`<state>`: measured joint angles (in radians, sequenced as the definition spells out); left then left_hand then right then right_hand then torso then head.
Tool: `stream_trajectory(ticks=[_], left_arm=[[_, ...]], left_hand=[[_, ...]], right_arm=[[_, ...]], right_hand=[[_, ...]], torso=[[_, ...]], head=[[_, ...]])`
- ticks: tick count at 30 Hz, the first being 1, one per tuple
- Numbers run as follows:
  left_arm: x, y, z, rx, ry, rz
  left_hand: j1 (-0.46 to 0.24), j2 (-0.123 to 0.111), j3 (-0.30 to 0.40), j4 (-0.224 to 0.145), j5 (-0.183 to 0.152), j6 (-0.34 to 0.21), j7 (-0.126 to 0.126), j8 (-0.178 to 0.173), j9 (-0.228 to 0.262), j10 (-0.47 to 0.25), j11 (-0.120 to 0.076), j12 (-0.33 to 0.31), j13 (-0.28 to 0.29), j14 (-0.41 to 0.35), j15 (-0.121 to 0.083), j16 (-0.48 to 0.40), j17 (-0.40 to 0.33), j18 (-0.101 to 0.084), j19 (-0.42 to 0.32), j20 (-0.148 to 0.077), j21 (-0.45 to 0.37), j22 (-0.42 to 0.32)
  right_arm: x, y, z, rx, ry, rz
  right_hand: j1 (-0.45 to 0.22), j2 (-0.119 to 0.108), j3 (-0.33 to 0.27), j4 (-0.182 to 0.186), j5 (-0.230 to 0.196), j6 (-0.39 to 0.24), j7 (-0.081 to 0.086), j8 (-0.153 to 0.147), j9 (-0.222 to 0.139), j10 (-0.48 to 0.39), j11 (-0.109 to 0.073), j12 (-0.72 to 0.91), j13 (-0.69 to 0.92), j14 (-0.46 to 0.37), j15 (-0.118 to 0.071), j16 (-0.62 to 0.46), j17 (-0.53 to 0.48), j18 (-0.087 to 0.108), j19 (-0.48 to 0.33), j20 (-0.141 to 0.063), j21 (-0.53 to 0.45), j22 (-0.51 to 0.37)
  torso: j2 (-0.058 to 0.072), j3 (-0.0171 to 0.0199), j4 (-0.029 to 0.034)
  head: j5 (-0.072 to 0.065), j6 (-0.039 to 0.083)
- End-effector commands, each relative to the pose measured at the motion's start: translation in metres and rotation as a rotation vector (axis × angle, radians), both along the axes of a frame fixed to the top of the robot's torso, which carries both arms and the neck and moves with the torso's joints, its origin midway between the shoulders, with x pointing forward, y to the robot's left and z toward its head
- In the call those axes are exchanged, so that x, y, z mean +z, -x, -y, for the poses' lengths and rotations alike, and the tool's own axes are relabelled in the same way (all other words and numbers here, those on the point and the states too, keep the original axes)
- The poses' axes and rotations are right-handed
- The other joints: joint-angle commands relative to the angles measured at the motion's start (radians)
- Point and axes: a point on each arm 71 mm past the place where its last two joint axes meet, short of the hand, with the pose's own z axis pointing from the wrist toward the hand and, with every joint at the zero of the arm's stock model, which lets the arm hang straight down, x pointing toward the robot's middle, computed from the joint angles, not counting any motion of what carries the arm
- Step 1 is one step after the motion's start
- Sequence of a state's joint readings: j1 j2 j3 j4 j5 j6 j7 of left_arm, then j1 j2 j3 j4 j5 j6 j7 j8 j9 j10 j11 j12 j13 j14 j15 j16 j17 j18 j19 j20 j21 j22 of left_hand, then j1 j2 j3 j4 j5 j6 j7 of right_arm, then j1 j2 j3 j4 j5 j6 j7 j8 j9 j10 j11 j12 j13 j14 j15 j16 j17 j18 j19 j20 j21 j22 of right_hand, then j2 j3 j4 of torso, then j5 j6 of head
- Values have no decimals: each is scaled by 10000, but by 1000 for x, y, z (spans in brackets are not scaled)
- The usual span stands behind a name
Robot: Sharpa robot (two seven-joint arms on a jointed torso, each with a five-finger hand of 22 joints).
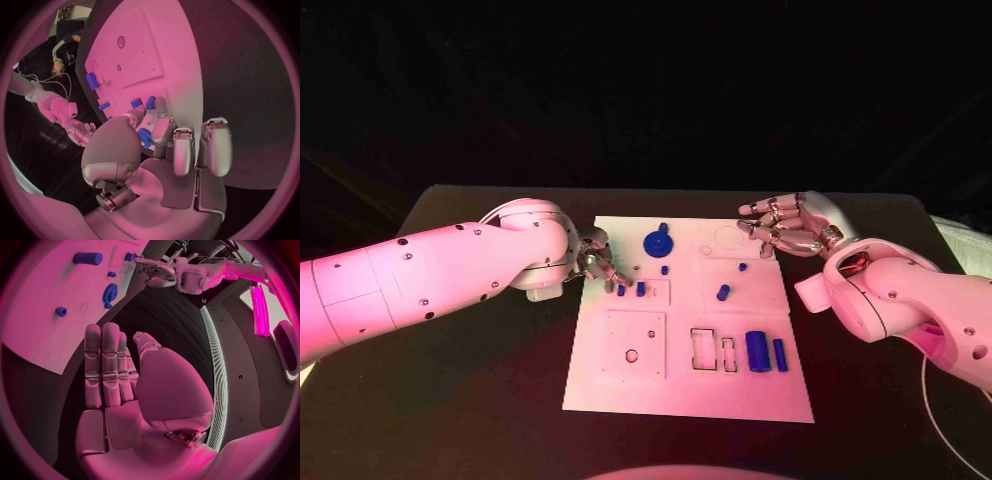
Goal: Assemble the parts on the task board
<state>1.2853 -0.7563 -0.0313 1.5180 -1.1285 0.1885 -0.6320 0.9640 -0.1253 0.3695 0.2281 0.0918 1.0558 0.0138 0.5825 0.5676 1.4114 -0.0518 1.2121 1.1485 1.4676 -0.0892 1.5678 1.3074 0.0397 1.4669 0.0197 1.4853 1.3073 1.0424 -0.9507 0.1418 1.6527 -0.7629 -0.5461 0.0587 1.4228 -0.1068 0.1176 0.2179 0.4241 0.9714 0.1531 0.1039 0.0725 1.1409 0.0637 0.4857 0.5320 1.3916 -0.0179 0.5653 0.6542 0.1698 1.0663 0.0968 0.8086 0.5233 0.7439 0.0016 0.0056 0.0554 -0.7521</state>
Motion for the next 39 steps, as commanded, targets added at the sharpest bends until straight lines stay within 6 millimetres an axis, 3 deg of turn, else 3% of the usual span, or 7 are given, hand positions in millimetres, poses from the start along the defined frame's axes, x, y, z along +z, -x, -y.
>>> stream_trajectory(ticks=[1,10,13,15,25,32,39], left_arm=[[6,-3,1,591,1084,528],[11,-5,-5,1031,2233,871],[15,-7,-5,794,2668,1275],[18,-8,-2,423,2900,1743],[33,-2,38,-2804,4833,4558],[23,-5,50,-3705,4492,5048],[6,-7,60,-4091,3461,4523]], left_hand=[[-132,20,-248,119,-24,59,-30,-17,-20,65,-10,-17,-8,1032,-93,30,2634,-125,502,-49,-17,1777],[-164,150,-1065,578,-31,-25,-11,-26,-41,-41,0,-221,-214,1032,-101,30,2634,-79,414,-63,-181,1643],[193,425,-1308,609,-23,-661,231,-224,-89,-1076,179,-1748,-1803,998,17,-39,2538,246,-309,15,-1416,537],[759,518,-1292,481,20,-1186,411,-370,-114,-2216,372,-3342,-3429,682,119,-704,1678,586,-1099,113,-2852,-697],[4532,-141,408,-937,-7,-2725,1213,-1457,-1108,-4735,1201,-6142,-5799,-1912,776,-5126,-2863,1382,-3788,744,-8059,-4685],[4926,-765,725,-1208,-16,-2061,1284,-2676,-2450,-4437,1305,-8035,-7879,-1759,857,-5847,-3856,1389,-3264,844,-8430,-4967],[4825,-823,486,-1265,-19,-1447,1089,-3515,-3253,-4188,1422,-9285,-9347,-445,937,-4017,-2404,1221,-1935,850,-7258,-4061]], right_arm=[[0,0,-2,172,4,58],[0,0,-2,165,-1,44],[0,0,-3,165,-11,41],[0,0,-3,158,-15,41],[-1,-1,-3,140,-19,51],[0,-1,-4,155,-32,92],[0,0,-5,184,-44,105]], right_hand=[[86,-39,45,1,61,-57,19,-28,-12,-61,14,2,-16,15,78,-40,10,136,36,5,-48,-14],[86,-39,45,1,61,-57,19,-28,-12,-61,14,2,-16,15,78,-40,10,136,36,5,-48,-14],[86,-39,45,1,61,-57,19,-28,-12,-61,14,2,-16,15,78,-40,10,136,36,5,-48,-14],[78,-42,44,5,68,-57,20,-28,-12,-61,16,4,-18,15,79,-42,13,136,37,6,-49,-15],[79,-51,54,-1,101,-59,18,-28,-12,-69,14,5,-28,14,81,-53,20,135,40,7,-57,-18],[88,-50,66,-9,117,-60,18,-28,-12,-74,13,6,-34,13,80,-59,25,136,42,6,-60,-20],[83,-45,69,-5,116,-60,20,-27,-12,-76,15,6,-36,13,80,-62,26,136,42,6,-62,-21]], torso=[[-11,9,10],[5,10,-4],[3,14,2],[-3,11,30],[23,-14,-6],[23,-13,-3],[32,-17,-4]], head=[[0,26],[-3,65],[-68,75],[-66,75],[-135,167],[-141,220],[-147,224]])
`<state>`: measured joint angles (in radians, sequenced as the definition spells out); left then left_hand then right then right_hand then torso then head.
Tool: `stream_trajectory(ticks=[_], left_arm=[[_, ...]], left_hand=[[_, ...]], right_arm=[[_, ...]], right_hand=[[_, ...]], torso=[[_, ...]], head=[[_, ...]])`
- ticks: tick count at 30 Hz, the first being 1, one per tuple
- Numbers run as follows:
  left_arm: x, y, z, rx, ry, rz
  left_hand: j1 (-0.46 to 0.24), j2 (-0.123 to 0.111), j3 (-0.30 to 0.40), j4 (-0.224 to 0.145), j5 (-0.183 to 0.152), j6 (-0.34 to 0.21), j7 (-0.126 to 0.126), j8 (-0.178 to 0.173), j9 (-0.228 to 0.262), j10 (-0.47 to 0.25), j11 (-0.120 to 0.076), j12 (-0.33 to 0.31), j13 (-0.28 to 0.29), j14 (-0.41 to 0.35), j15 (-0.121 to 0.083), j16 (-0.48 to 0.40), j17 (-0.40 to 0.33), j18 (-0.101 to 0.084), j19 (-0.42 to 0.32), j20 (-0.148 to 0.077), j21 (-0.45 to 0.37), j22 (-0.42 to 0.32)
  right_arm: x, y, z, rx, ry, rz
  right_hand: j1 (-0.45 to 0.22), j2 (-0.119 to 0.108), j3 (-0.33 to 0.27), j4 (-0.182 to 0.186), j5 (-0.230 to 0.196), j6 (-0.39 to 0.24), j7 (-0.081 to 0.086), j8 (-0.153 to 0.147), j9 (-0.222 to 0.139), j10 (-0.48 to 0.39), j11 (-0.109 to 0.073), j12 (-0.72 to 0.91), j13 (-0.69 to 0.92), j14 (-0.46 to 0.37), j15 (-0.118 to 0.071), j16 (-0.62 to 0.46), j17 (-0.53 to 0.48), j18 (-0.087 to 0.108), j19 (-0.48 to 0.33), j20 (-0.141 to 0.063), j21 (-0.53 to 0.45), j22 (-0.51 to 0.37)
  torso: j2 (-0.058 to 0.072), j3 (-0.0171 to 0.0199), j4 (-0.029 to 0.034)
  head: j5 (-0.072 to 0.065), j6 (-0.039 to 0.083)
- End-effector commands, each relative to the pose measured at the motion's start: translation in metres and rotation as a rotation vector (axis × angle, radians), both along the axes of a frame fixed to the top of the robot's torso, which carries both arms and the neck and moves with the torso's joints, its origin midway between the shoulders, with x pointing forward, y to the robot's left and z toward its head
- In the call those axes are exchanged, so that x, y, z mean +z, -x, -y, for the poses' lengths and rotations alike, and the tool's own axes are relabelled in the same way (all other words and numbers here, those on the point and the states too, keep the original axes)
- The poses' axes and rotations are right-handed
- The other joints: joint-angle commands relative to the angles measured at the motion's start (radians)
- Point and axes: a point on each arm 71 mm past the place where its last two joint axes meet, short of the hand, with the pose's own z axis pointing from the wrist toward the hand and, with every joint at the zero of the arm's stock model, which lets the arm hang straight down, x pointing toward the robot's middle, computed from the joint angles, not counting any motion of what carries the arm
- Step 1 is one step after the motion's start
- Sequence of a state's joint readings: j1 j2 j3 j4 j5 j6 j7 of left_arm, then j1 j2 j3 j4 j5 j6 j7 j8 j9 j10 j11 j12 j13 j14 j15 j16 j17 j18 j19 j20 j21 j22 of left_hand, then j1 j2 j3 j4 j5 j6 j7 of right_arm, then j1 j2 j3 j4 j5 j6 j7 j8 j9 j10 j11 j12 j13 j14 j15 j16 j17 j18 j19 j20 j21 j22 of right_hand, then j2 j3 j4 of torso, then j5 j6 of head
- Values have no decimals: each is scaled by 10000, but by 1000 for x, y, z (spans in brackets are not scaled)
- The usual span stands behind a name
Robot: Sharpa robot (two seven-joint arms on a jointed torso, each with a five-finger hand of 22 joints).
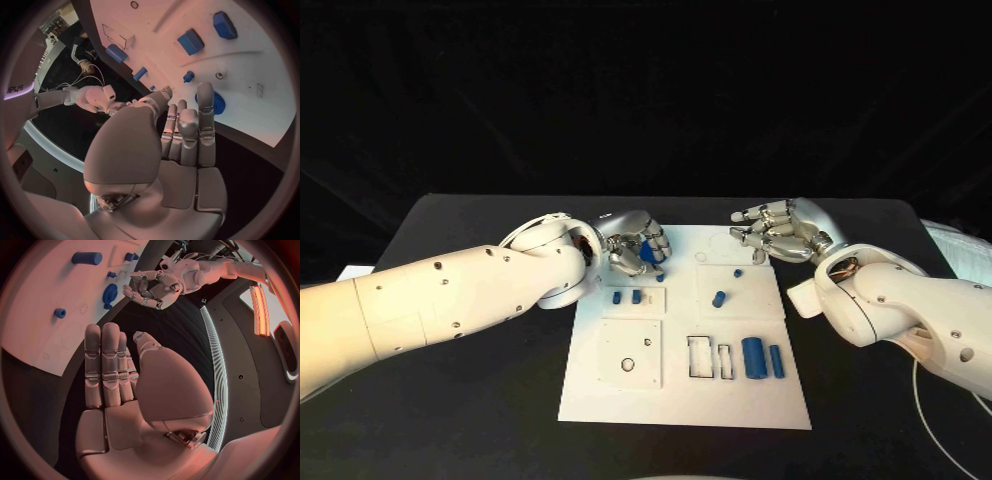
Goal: Assemble the parts on the task board
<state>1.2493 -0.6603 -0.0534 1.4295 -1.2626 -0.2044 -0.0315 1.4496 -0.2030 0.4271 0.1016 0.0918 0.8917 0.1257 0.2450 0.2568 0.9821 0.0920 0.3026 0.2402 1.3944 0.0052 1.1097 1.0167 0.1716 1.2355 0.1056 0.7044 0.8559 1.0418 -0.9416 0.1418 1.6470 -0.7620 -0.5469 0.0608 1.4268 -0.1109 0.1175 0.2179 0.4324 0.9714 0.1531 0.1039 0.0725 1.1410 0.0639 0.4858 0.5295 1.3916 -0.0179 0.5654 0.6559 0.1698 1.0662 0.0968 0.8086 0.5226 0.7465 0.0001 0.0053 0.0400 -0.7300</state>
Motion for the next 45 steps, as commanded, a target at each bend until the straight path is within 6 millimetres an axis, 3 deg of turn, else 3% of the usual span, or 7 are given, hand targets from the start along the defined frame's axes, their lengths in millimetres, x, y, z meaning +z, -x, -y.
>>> stream_trajectory(ticks=[1,4,11,26,45], left_arm=[[-7,2,7,-571,-923,279],[-11,1,9,-448,-1329,185],[-16,0,10,-202,-1955,74],[-17,-4,12,187,-2141,195],[-22,-5,20,33,-2486,-178]], left_hand=[[-69,-52,-135,11,-22,266,-32,-185,-192,125,-12,-247,-349,388,-7,801,733,-147,521,-8,800,659],[-134,-21,-235,30,-19,513,-56,-288,-310,382,-71,-271,-520,725,-50,1592,1508,-347,1072,-35,1924,1578],[-244,-43,-434,70,-28,739,-95,-459,-464,497,-106,-379,-741,831,-86,1833,1579,-493,1457,-83,2750,2271],[18,265,-207,-56,2,1149,-78,-598,-615,851,-197,-464,-1004,958,-174,2025,1588,-616,1769,-158,3473,2896],[-36,284,-97,-103,-20,1322,-68,-717,-713,1195,-265,-457,-1119,978,-224,2035,1465,-665,1871,-209,3762,3166]], right_arm=[[0,1,-3,165,-13,101],[0,1,-3,180,-16,94],[0,1,-3,192,-18,88],[0,1,-4,220,-23,79],[0,2,-6,279,-38,68]], right_hand=[[42,-4,70,-5,33,-60,20,-27,-12,-78,14,6,-12,13,80,-62,9,136,43,6,-63,-14],[42,-4,70,-5,33,-60,20,-27,-12,-78,14,6,-12,13,80,-62,9,136,43,6,-63,-14],[49,4,83,-10,41,-61,21,-27,-12,-83,13,5,-17,11,80,-67,12,136,44,6,-66,-15],[49,4,83,-10,41,-61,21,-27,-12,-83,13,5,-17,11,80,-67,12,136,44,6,-66,-15],[64,11,104,-22,51,-61,22,-27,-12,-87,12,9,-25,13,79,-75,20,136,47,6,-71,-17]], torso=[[14,-1,-11],[22,-9,-32],[29,-7,-41],[29,-6,-50],[25,-8,-37]], head=[[5,7],[-12,-11],[-12,-18],[-15,-14],[-42,-41]])
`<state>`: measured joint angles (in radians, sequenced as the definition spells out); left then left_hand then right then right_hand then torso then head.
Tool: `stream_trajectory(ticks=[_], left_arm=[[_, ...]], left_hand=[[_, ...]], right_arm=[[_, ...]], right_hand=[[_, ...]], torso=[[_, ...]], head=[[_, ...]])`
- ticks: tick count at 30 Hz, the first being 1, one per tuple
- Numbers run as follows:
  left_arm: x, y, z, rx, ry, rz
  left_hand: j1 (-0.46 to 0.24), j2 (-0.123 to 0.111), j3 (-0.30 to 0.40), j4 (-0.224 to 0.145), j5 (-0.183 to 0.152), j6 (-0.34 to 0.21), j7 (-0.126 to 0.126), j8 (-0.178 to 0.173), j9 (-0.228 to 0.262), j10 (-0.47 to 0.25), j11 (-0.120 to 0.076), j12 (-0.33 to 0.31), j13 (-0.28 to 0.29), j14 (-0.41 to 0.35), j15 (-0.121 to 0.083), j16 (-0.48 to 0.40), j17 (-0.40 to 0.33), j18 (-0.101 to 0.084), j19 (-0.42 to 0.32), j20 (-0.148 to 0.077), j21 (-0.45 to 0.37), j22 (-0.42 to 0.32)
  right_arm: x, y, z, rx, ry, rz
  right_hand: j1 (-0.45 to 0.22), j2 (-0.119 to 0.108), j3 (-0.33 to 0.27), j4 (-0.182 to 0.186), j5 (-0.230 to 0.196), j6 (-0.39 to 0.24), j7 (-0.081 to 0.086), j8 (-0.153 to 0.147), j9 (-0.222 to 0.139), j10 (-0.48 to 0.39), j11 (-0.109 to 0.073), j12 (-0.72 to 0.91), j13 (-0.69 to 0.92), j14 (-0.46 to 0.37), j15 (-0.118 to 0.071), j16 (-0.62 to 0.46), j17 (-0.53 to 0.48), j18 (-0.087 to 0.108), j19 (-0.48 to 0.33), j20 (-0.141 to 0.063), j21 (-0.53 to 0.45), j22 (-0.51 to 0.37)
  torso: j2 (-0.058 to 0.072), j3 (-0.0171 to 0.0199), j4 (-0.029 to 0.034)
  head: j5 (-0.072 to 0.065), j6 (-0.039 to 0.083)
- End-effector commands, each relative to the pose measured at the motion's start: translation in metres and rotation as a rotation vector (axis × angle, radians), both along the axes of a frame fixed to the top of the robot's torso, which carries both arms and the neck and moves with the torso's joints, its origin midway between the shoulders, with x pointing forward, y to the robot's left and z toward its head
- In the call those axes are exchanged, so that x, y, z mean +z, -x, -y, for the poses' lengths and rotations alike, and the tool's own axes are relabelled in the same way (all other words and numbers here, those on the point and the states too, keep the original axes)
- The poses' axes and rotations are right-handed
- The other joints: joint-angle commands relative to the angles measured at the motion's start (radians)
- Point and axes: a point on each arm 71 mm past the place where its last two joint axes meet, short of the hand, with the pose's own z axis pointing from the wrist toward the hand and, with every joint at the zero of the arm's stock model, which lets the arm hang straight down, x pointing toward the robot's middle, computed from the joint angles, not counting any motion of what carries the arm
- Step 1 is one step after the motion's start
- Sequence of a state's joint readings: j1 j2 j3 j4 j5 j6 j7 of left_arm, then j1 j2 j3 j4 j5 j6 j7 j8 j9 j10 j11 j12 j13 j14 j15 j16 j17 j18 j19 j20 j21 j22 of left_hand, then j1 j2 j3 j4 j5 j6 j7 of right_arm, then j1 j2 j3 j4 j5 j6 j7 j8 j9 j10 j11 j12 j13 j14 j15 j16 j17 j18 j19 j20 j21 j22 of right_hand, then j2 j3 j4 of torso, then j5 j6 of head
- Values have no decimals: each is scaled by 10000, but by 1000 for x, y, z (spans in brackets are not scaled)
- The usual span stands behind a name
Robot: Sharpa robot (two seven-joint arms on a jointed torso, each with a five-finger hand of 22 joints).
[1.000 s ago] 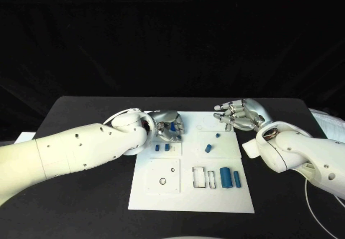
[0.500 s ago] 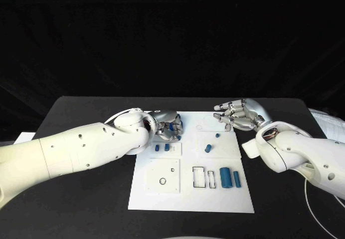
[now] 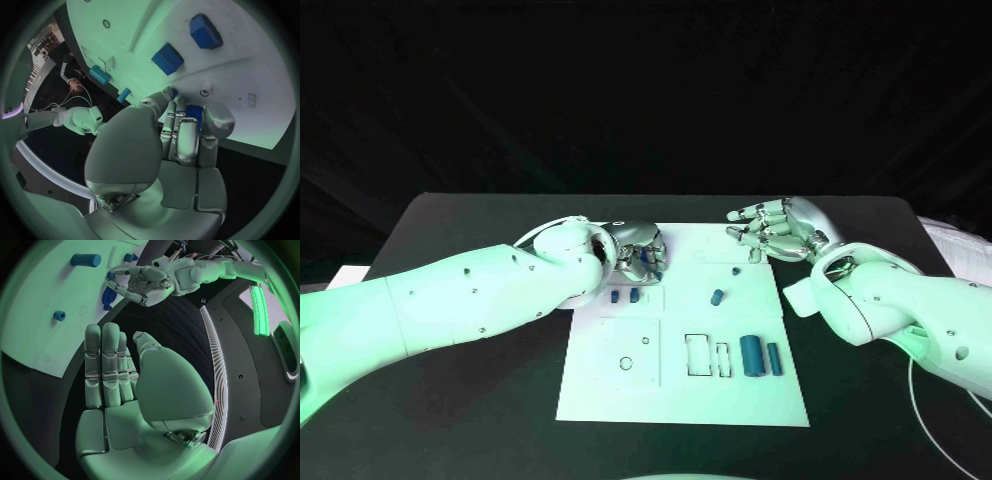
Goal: Assemble the parts on the task board
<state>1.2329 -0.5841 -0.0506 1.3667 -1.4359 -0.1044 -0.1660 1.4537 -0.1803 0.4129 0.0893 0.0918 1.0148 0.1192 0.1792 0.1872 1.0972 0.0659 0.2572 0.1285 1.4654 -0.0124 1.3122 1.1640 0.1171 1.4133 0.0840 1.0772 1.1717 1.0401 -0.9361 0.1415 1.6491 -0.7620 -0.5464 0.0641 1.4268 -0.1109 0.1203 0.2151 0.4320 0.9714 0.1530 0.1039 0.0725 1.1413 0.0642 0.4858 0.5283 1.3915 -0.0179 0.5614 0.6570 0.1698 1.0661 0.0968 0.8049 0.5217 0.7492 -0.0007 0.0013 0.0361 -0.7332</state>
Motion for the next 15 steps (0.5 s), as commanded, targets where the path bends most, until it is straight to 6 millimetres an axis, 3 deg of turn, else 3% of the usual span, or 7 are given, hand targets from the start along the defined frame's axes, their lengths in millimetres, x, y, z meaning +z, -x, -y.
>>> stream_trajectory(ticks=[1,15], left_arm=[[-5,2,2,-104,-329,-299],[-7,1,3,22,-473,-439]], left_hand=[[-77,57,44,19,-20,91,-3,-59,-17,45,-4,-3,-1,267,-49,10,-9,-121,93,6,36,10],[-45,209,190,-50,-2,408,-72,-86,-63,367,-117,-31,-75,254,-141,-7,-143,-132,103,-65,123,124]], right_arm=[[0,1,-2,191,3,61],[0,1,-3,209,-3,57]], right_hand=[[64,11,77,6,55,-61,22,-27,-12,-90,9,9,-13,14,79,-35,9,137,48,5,-34,-9],[64,11,77,6,55,-61,22,-27,-12,-90,9,9,-13,14,79,-35,9,137,48,5,-34,-9]], torso=[[-2,-1,2],[1,-7,7]], head=[[-4,-9],[-7,-16]])
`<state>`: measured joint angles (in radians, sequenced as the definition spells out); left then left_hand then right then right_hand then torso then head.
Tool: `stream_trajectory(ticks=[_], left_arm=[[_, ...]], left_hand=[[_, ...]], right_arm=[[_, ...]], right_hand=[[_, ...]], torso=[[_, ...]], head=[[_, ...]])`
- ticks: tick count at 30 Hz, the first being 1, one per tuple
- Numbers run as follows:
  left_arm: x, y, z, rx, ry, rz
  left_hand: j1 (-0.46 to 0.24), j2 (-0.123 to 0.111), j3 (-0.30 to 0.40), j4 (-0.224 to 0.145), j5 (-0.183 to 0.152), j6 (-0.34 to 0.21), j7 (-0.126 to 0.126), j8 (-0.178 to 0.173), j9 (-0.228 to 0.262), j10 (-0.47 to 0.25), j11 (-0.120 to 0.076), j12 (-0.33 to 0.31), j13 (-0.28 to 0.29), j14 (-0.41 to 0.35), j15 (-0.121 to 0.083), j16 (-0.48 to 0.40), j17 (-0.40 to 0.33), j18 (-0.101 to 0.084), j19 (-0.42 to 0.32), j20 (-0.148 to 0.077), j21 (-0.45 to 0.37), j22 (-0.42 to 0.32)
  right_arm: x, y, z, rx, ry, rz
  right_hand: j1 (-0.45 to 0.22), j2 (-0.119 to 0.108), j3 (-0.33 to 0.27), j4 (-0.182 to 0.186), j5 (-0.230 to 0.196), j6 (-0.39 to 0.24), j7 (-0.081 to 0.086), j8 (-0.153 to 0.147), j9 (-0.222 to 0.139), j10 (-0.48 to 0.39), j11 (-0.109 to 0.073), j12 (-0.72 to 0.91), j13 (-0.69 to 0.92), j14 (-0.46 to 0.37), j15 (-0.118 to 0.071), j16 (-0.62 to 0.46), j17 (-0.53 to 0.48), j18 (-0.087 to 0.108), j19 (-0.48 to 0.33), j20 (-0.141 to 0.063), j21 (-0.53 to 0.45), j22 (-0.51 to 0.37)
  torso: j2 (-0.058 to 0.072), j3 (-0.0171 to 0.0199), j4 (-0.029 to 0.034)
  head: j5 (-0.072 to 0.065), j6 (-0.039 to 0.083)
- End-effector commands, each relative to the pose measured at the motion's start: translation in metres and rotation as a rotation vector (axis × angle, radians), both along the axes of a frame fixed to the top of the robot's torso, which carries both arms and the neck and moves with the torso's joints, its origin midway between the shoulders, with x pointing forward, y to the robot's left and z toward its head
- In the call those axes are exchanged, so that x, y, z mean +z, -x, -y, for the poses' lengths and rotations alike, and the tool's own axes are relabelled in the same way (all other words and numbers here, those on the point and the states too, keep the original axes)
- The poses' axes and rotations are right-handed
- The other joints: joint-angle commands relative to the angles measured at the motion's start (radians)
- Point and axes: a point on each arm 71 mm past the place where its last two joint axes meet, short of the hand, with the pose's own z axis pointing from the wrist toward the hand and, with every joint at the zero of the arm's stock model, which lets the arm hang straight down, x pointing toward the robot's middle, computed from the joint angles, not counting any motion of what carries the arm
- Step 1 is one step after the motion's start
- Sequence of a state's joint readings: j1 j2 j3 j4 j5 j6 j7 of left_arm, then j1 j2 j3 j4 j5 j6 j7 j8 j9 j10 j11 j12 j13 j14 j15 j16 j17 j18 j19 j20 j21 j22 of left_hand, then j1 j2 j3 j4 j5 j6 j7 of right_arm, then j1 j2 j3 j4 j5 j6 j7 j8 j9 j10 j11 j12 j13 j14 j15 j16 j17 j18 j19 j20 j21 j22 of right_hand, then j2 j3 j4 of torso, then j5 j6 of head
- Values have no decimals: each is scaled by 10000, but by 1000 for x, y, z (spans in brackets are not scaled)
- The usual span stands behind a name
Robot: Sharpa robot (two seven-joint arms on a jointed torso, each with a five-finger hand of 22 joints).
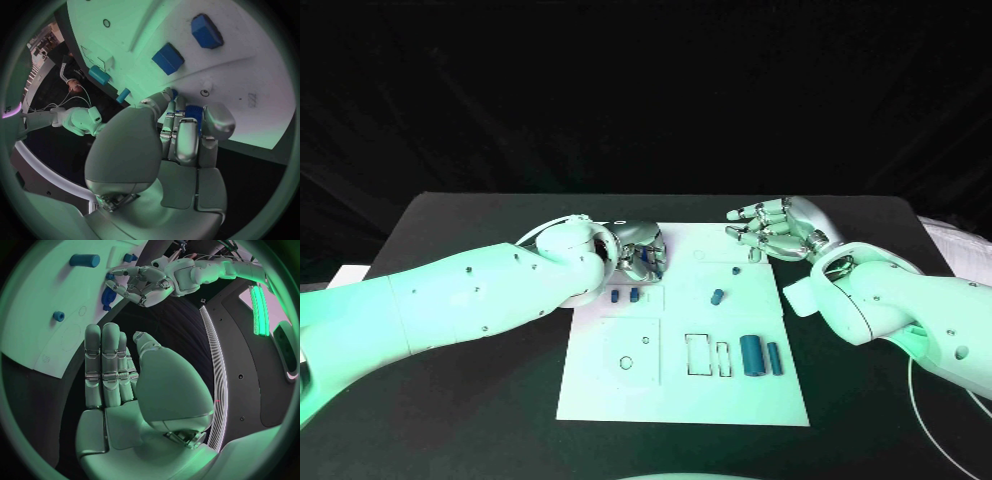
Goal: Assemble the parts on the task board
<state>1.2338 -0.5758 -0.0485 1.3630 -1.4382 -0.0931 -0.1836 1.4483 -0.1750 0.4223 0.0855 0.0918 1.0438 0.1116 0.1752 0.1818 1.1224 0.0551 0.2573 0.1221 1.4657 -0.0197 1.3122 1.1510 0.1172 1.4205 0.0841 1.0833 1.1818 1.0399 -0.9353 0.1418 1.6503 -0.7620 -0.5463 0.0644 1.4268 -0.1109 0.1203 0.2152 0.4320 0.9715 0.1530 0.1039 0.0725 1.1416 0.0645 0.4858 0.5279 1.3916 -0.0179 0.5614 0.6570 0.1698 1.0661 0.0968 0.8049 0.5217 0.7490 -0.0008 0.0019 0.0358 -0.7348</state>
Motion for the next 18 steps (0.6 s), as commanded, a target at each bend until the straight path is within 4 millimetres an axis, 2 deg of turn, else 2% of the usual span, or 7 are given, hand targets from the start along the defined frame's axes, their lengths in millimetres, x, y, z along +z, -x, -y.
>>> stream_trajectory(ticks=[1,6,18], left_arm=[[-8,2,1,-38,-357,-382],[-7,1,-1,127,-258,-247],[-2,0,-2,323,506,301]], left_hand=[[36,197,134,-37,-1,201,3,-29,-6,197,-28,-25,-13,252,-82,-1,-19,-136,35,-78,81,44],[156,334,292,-170,6,406,8,-21,-14,421,-69,-47,-21,254,-121,16,-52,-168,72,-118,231,188],[129,372,405,-282,-1,588,33,-57,-42,620,-63,-135,-34,258,-121,3,-163,-235,168,-136,555,472]], right_arm=[[0,1,-2,191,8,52],[0,1,-2,189,9,50],[0,1,-2,182,14,51]], right_hand=[[65,11,77,6,55,-61,22,-27,-12,-93,6,9,-9,13,79,-35,9,136,48,5,-34,-9],[65,11,77,6,55,-61,22,-27,-12,-93,6,9,-9,13,79,-35,9,136,48,5,-34,-9],[70,13,87,1,59,-61,23,-26,-12,-91,6,13,-13,17,78,-38,14,137,51,5,-37,-10]], torso=[[3,-6,1],[1,0,0],[-5,4,-2]], head=[[-3,0],[10,-17],[21,-2]])
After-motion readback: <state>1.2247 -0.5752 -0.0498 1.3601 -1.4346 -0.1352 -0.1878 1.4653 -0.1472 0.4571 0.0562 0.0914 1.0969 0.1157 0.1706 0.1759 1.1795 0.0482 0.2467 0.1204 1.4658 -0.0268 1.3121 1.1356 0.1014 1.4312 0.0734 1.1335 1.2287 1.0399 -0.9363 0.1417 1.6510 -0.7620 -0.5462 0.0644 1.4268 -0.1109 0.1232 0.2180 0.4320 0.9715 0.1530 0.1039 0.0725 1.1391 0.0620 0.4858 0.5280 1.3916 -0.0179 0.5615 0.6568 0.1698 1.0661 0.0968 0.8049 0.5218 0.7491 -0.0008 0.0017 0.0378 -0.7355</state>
